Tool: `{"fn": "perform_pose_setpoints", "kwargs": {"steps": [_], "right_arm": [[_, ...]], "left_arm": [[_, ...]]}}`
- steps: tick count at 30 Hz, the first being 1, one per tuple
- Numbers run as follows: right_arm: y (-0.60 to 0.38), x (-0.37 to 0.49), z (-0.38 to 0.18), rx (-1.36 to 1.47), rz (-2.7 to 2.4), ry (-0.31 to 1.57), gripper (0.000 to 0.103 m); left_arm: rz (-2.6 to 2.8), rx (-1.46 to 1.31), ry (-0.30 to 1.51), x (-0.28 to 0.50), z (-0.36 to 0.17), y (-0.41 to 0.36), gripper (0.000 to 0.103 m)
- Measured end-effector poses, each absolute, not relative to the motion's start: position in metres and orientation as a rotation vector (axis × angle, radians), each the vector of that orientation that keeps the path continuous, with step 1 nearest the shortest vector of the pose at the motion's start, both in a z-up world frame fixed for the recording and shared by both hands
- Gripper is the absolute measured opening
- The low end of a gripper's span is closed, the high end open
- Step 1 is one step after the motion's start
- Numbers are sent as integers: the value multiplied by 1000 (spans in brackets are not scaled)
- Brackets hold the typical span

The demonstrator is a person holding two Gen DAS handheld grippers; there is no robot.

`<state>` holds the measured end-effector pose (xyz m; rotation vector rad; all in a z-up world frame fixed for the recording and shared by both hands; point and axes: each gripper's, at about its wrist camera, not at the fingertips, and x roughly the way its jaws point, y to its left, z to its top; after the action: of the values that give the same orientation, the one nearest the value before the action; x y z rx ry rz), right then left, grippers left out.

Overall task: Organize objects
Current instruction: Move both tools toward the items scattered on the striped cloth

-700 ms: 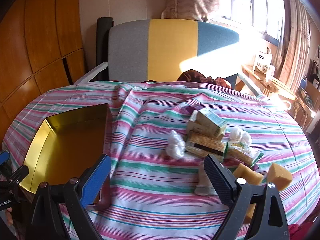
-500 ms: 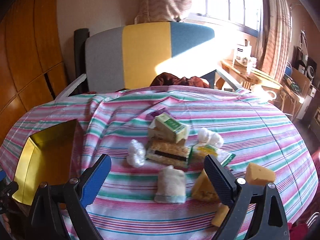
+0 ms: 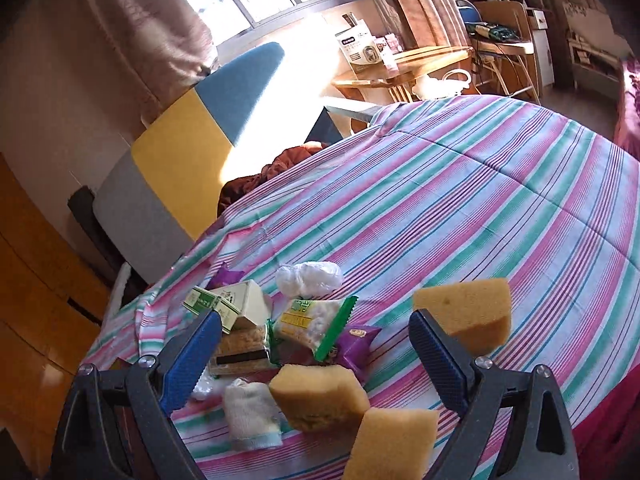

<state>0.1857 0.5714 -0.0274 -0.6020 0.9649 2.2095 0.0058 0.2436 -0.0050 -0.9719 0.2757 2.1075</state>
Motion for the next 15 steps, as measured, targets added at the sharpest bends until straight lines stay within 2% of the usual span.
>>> {"fn": "perform_pose_setpoints", "kwargs": {"steps": [6, 15], "right_arm": [[572, 187, -26, -573, 2253, 1037, 99], [566, 177, -24, -620, 2316, 1015, 99]], "left_arm": [[1986, -1085, 245, -10, -18, 302, 103], [1982, -1202, 346, -43, -53, 373, 103]]}}
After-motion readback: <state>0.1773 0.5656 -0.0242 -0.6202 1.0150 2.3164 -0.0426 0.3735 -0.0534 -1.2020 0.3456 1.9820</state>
